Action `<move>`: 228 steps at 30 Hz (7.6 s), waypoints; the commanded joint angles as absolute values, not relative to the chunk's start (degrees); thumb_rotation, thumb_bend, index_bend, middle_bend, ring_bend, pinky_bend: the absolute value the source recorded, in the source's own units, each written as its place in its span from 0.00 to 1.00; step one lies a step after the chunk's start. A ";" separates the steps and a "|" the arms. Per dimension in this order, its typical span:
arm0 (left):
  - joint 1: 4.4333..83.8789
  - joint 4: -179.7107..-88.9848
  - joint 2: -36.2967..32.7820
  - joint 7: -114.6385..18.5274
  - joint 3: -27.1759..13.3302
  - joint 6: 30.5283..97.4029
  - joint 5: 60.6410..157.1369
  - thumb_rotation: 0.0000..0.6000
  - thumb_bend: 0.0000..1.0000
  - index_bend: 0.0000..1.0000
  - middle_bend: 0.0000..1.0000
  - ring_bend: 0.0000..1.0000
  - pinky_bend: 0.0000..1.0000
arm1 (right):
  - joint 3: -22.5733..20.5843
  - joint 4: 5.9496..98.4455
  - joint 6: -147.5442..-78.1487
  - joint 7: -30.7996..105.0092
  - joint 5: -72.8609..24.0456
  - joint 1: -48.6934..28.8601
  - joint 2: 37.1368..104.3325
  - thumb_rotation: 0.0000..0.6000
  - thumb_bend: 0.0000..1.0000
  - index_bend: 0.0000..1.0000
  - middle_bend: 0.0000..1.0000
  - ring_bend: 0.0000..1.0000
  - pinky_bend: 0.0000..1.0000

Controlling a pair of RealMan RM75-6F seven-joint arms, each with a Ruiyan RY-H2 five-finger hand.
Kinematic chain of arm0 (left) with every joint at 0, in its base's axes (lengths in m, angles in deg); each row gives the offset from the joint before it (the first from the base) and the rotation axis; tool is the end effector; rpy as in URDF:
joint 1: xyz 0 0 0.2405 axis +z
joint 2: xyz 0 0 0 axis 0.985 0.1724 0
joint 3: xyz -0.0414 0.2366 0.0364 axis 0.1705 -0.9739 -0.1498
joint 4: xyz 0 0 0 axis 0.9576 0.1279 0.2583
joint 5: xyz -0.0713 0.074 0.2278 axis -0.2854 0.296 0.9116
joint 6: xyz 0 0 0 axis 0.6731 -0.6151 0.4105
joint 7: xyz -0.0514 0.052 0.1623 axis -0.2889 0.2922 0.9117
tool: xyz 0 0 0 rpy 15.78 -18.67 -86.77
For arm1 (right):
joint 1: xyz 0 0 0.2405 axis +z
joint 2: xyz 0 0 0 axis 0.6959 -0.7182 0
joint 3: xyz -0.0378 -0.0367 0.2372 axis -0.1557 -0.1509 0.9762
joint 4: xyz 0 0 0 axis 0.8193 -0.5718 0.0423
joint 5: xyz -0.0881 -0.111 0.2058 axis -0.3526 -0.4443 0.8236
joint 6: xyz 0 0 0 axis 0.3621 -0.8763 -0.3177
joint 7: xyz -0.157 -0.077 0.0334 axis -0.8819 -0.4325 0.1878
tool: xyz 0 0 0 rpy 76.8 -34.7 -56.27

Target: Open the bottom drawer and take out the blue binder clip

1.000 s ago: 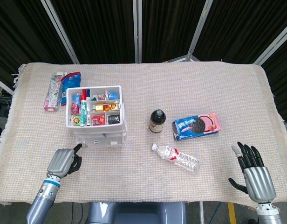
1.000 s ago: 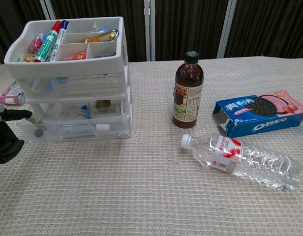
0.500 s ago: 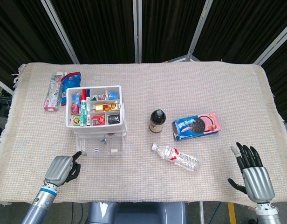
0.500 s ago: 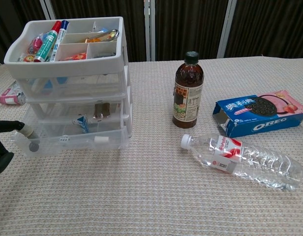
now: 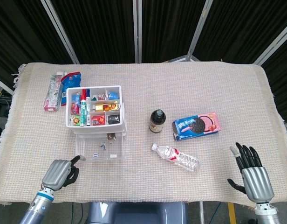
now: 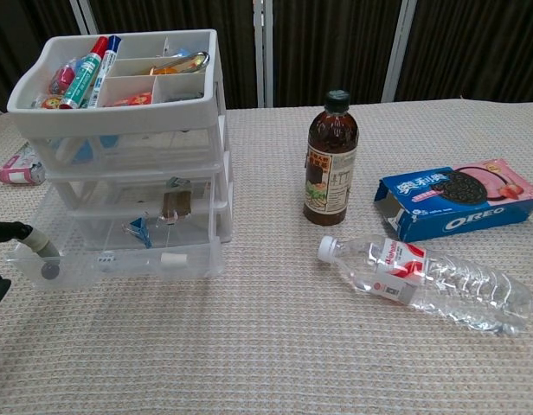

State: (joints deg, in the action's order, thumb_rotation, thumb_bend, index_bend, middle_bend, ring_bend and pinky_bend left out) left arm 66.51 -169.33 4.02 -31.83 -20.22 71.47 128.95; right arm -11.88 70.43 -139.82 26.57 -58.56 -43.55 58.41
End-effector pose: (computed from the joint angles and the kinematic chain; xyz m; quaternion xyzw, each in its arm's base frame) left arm -0.1999 0.1922 -0.0263 -0.6746 -0.4969 -0.3609 0.4096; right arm -0.2780 -0.1767 0.0752 0.6291 -0.3442 0.4089 0.5644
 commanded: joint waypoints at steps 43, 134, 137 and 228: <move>62.81 -179.15 11.18 -21.08 -13.09 72.77 131.11 1.00 0.30 0.36 0.96 0.91 0.74 | -11.72 70.83 -139.39 25.89 -58.34 -43.30 58.70 1.00 0.00 0.00 0.00 0.00 0.00; 34.38 -173.48 -3.17 13.46 -13.35 70.94 95.71 1.00 0.42 0.57 1.00 0.95 0.79 | -11.27 71.45 -140.74 30.56 -58.31 -43.51 56.73 1.00 0.00 0.00 0.00 0.00 0.00; 34.56 -174.63 -2.12 12.90 -13.73 71.34 96.84 1.00 0.42 0.58 1.00 0.95 0.79 | -11.28 71.41 -140.70 30.49 -58.31 -43.50 56.77 1.00 0.00 0.00 0.00 0.00 0.00; 74.99 -147.92 4.88 -30.38 -20.53 105.69 143.01 1.00 0.02 0.20 0.39 0.42 0.25 | -10.88 70.44 -139.54 26.96 -57.31 -43.05 58.92 1.00 0.00 0.00 0.00 0.00 0.00</move>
State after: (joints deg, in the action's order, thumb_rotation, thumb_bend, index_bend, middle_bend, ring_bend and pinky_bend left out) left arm 74.27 -147.06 4.08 -31.31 -19.98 106.26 143.14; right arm -10.87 70.45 -139.56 27.00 -57.29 -43.07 58.89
